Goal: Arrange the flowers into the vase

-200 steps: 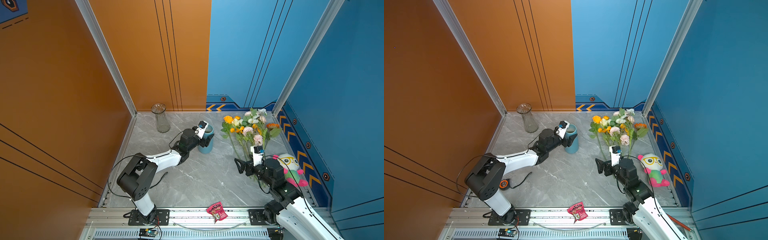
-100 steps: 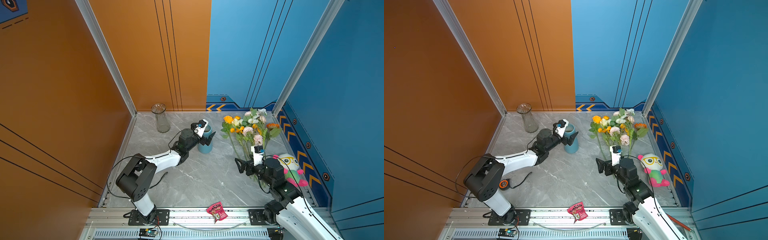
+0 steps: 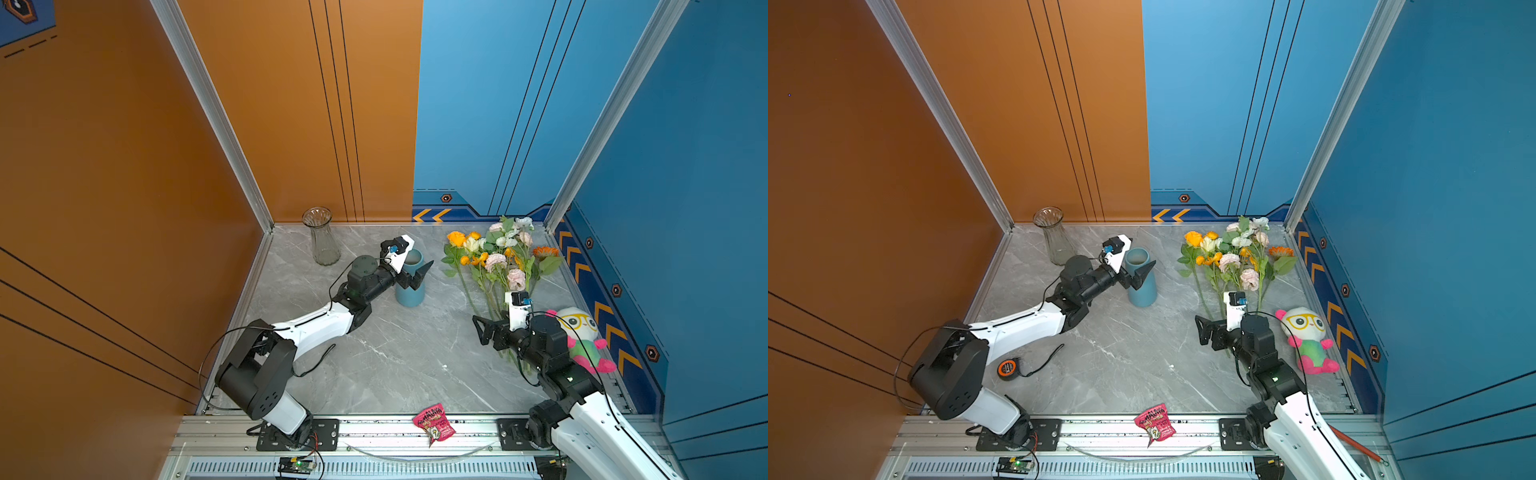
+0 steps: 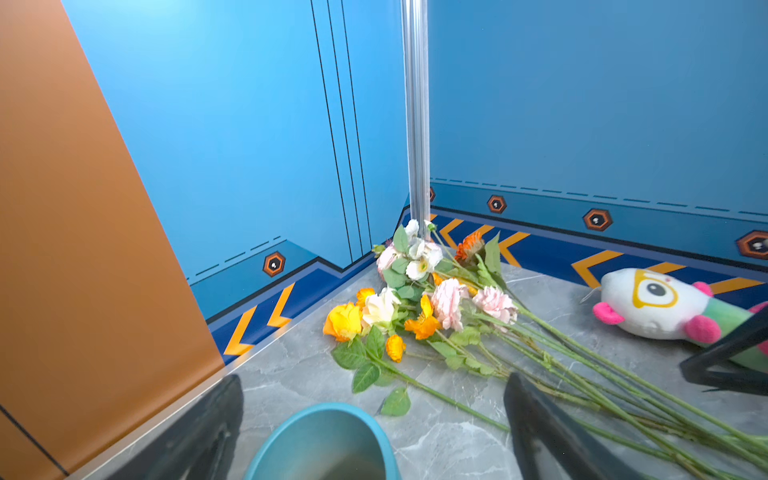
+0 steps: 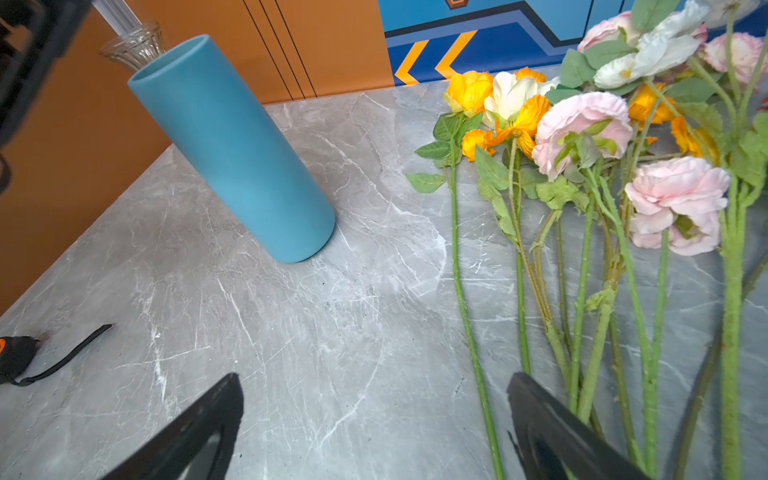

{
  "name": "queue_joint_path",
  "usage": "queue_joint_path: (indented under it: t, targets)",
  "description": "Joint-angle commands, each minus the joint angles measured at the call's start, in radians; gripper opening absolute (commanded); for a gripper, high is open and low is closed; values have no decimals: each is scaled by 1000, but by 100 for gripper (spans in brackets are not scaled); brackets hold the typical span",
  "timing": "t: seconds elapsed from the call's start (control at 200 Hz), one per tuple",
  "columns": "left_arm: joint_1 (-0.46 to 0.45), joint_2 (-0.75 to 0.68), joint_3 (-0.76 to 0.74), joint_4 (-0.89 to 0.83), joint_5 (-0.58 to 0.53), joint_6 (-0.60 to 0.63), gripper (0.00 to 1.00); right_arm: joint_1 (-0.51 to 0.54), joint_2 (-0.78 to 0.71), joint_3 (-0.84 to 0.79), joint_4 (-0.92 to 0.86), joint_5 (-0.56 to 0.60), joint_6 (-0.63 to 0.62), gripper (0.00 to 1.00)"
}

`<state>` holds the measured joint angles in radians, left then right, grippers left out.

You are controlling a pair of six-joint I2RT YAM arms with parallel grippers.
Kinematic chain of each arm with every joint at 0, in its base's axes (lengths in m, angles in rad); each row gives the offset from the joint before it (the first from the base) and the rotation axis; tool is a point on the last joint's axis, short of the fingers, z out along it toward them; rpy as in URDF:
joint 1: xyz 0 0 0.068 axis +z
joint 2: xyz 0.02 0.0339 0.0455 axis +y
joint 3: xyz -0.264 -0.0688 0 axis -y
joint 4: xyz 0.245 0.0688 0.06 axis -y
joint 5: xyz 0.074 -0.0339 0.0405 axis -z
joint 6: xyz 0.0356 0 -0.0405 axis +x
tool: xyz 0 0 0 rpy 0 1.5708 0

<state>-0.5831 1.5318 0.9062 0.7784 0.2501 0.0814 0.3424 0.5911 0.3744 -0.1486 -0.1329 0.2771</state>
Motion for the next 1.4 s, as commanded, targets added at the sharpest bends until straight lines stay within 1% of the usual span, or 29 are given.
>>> queue_joint_path:
  t: [0.0, 0.07, 0.09, 0.14, 0.205, 0.26, 0.285, 0.325, 0.365, 0.425, 0.46, 0.501, 0.556, 0.656, 0.706, 0.761, 0.811, 0.911, 1.016, 1.151, 1.391]
  targets:
    - [7, -86, 70, -94, 94, -10, 98, -24, 32, -1, 2, -17, 36, 100]
    - [10, -137, 116, -266, 139, 40, 98, -48, 68, 17, -4, -23, 48, 100]
    - [11, -152, 158, -337, 153, 61, 98, -55, 83, 24, -8, -26, 49, 100]
    - [15, -183, 209, -524, 190, 126, 98, -73, 127, 52, -23, -32, 53, 100]
    - [25, -207, 281, -747, 242, 226, 98, -92, 204, 101, -51, -47, 50, 95]
    - [34, -224, 306, -922, 288, 312, 98, -99, 282, 148, -76, -62, 33, 91]
    - [39, -229, 311, -1004, 334, 359, 98, -101, 318, 172, -86, -67, 24, 89]
    - [47, -235, 317, -1090, 391, 410, 98, -100, 379, 210, -105, -68, 7, 85]
    - [37, -237, 335, -1162, 400, 441, 98, -101, 440, 251, -123, -65, -8, 82]
    - [27, -232, 361, -1248, 438, 449, 98, -100, 532, 318, -156, -59, -33, 75]
    - [24, -227, 377, -1300, 434, 454, 98, -100, 586, 359, -181, -57, -47, 70]
    - [27, -220, 385, -1319, 411, 436, 98, -95, 643, 405, -209, -58, -63, 64]
    - [39, -196, 395, -1321, 432, 393, 98, -81, 705, 449, -229, -31, -73, 56]
    - [44, -165, 424, -1328, 471, 335, 98, -56, 803, 499, -214, 18, -80, 47]
    - [45, -166, 416, -1330, 471, 334, 98, -46, 855, 528, -209, 41, -80, 45]
    - [42, -173, 412, -1356, 466, 353, 98, -38, 914, 564, -207, 74, -76, 40]
    - [35, -182, 418, -1378, 457, 363, 98, -35, 969, 600, -209, 82, -74, 36]
    - [27, -204, 407, -1382, 447, 380, 98, -31, 1061, 667, -217, 87, -74, 35]
    - [25, -210, 397, -1381, 412, 396, 98, -27, 1132, 714, -227, 149, -73, 34]
    - [27, -203, 396, -1381, 414, 396, 98, -19, 1192, 753, -228, 219, -74, 33]
    - [42, -205, 398, -1381, 414, 389, 98, -16, 1285, 833, -246, 236, -66, 29]
